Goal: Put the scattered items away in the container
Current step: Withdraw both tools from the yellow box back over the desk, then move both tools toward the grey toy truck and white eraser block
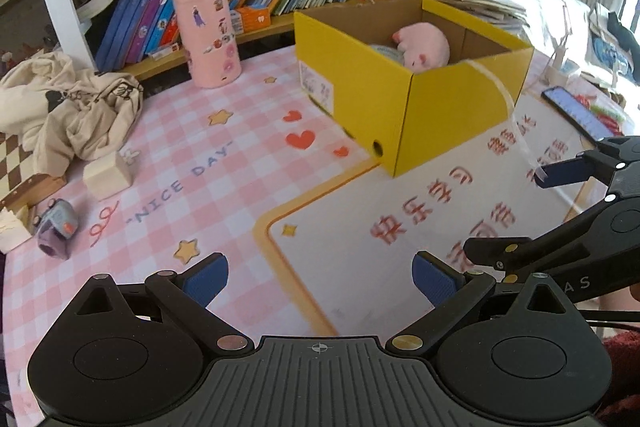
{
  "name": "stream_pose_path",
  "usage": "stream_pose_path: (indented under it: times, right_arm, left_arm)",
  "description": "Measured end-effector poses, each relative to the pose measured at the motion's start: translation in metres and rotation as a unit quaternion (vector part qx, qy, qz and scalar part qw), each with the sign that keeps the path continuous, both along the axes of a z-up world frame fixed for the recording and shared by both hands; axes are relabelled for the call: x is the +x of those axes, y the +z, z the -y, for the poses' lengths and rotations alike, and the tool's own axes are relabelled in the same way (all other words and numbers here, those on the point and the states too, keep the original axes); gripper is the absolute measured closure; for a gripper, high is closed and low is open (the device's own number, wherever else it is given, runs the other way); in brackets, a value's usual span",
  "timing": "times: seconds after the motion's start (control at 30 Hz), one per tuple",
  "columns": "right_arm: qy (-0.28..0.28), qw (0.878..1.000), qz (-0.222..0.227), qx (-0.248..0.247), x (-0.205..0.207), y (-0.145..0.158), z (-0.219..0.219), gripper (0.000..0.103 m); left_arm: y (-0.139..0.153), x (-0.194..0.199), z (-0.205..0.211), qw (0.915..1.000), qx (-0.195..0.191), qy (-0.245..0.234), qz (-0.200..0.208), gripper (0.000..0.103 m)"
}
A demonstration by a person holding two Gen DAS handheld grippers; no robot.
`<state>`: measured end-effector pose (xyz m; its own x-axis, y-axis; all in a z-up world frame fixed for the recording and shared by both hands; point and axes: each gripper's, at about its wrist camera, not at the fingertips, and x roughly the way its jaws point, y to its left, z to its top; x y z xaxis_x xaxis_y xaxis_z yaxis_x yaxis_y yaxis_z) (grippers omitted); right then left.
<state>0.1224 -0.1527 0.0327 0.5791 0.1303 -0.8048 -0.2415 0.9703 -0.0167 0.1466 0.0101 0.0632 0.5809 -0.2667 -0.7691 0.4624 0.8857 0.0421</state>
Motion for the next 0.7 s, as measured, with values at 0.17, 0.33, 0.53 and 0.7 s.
stream_pose_path:
  times: [0.17, 0.33, 0.53, 0.7]
  right_arm:
    - [-0.002, 1.000, -0.005, 0.003, -0.009, -0.005, -0.019, 0.004]
    - [0.004, 1.000, -0.003, 0.006, -0.012, -0.006, -0.038, 0.004]
    - [0.027, 1.000, 0.007, 0.004, -0.012, -0.003, -0.063, 0.004]
    - [0.058, 0.998, 0.014, -0.002, -0.009, 0.000, -0.083, 0.004]
  left_arm:
    - [-0.004, -0.006, -0.020, 1.0000, 0.003, -0.002, -0.004, 0.003]
    - [-0.004, -0.010, -0.040, 1.0000, 0.005, 0.003, -0.004, 0.003]
    - [-0.002, -0.014, -0.065, 0.9996, 0.000, 0.030, 0.002, 0.003]
    - [0.000, -0.013, -0.084, 0.9981, -0.003, 0.060, 0.007, 0.003]
